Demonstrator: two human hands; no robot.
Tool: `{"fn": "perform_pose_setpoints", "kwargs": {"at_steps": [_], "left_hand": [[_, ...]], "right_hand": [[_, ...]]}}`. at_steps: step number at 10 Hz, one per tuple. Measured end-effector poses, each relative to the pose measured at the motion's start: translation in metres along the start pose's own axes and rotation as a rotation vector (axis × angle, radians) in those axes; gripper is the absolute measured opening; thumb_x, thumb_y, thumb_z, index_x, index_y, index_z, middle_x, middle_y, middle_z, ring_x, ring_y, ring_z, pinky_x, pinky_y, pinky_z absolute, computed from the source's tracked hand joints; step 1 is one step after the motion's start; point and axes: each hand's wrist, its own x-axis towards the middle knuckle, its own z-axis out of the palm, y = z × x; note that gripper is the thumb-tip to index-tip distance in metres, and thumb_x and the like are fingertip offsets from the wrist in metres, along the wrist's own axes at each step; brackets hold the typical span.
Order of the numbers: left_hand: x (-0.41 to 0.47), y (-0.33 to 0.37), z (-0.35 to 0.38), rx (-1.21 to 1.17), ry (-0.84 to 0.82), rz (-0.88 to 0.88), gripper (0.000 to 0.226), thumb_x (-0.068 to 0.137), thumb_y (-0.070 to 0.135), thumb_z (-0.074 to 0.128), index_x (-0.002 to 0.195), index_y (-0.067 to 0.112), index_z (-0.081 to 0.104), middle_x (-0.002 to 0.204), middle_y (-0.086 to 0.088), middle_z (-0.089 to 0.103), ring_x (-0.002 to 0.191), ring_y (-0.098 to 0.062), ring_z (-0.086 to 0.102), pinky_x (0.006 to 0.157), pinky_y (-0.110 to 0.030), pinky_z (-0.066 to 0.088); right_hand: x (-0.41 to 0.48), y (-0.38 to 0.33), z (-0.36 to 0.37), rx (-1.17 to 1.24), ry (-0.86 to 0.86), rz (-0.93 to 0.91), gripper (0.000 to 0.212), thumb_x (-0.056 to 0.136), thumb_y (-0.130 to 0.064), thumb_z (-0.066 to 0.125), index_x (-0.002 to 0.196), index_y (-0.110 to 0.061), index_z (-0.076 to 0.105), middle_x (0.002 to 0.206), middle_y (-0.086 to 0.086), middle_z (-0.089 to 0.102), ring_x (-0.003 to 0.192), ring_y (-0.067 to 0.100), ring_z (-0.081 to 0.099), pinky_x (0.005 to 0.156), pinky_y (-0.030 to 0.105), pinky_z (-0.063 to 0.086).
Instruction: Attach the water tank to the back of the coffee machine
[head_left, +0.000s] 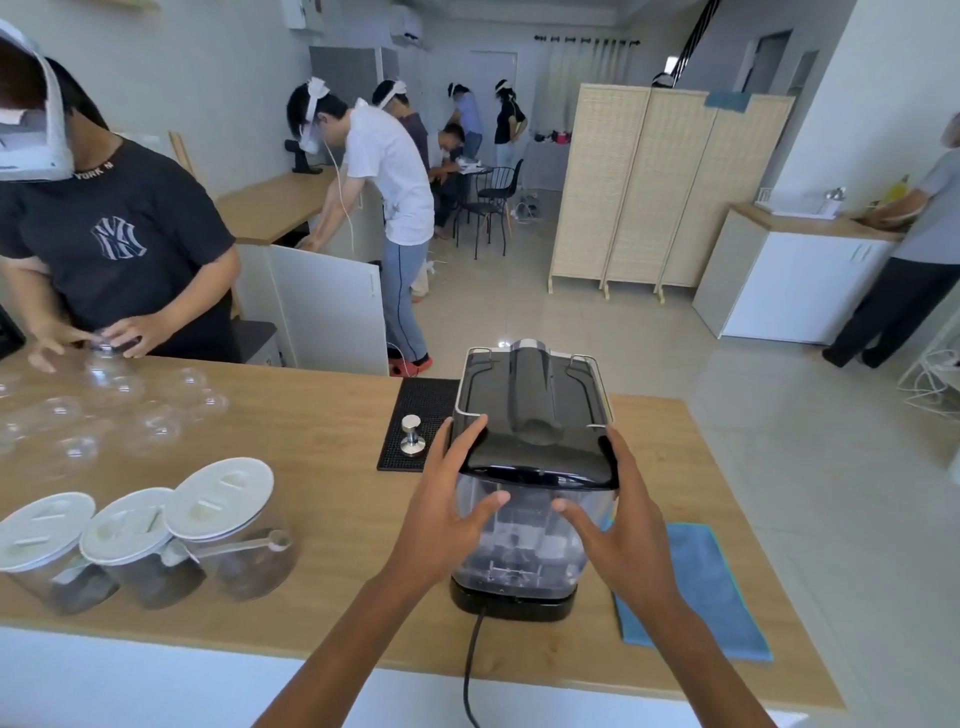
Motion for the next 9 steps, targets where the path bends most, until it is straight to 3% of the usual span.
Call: {"fn": "perform_pose_setpoints", "kwargs": {"at_steps": [2,5,6,7,8,9], "left_hand": [[-0.012,-0.022,0.013,0.033,-0.029,0.020,0.081,0.091,0.039,0.071,0.156,0.044,0.023,0.169,0.014,0.002,0.146,0.018,0.000,0.109,-0.011,0.015],[-0.013,-0.027,0.013,0.054,-0.040,0.008,0.084,0.090,0.044,0.070,0.156,0.047,0.018,0.168,0.022,-0.003,0.144,0.021,0.003,0.101,0.005,0.015],[-0.017,-0.031,0.009,0.041,-0.080,0.006,0.085,0.093,0.042,0.067,0.156,0.050,0.010,0.167,0.021,0.009,0.153,0.002,0.009,0.116,-0.023,0.024],[-0.015,-0.034,0.002,0.112,-0.112,0.028,0.091,0.096,0.038,0.066,0.154,0.054,-0.003,0.162,0.031,0.008,0.153,-0.006,0.016,0.118,-0.034,0.026],[-0.019,-0.060,-0.008,0.258,-0.163,-0.014,0.096,0.096,0.052,0.057,0.154,0.047,-0.019,0.169,0.015,0.000,0.156,-0.019,0.010,0.121,-0.051,0.020],[-0.035,-0.097,-0.015,0.425,-0.300,-0.164,0.103,0.086,0.077,0.044,0.151,0.045,-0.029,0.170,-0.007,-0.006,0.156,-0.031,-0.005,0.119,-0.069,0.008]], "right_hand": [[-0.012,0.018,0.011,0.011,-0.035,0.033,0.096,0.078,-0.064,0.067,0.156,-0.049,0.013,0.167,-0.016,0.020,0.150,0.008,0.030,0.105,0.026,0.039],[-0.014,0.023,0.016,0.082,-0.014,0.042,0.097,0.080,-0.051,0.073,0.157,-0.045,0.014,0.166,-0.018,0.023,0.150,0.004,0.028,0.109,0.011,0.031],[-0.016,0.021,0.017,0.070,-0.021,0.078,0.100,0.080,-0.053,0.073,0.155,-0.051,0.007,0.166,-0.017,0.025,0.142,0.000,0.034,0.096,-0.004,0.030],[-0.019,0.030,0.015,0.013,0.000,0.105,0.105,0.080,-0.059,0.069,0.156,-0.051,-0.003,0.156,-0.006,0.048,0.122,0.014,0.062,0.090,0.022,0.056],[-0.028,0.054,0.013,-0.074,-0.098,0.121,0.106,0.080,-0.067,0.062,0.156,-0.049,-0.010,0.164,-0.010,0.033,0.140,0.021,0.049,0.101,0.034,0.049],[-0.041,0.086,0.020,-0.222,-0.208,0.146,0.111,0.075,-0.080,0.052,0.157,-0.042,-0.014,0.170,-0.005,0.013,0.153,0.021,0.026,0.108,0.043,0.047]]}}
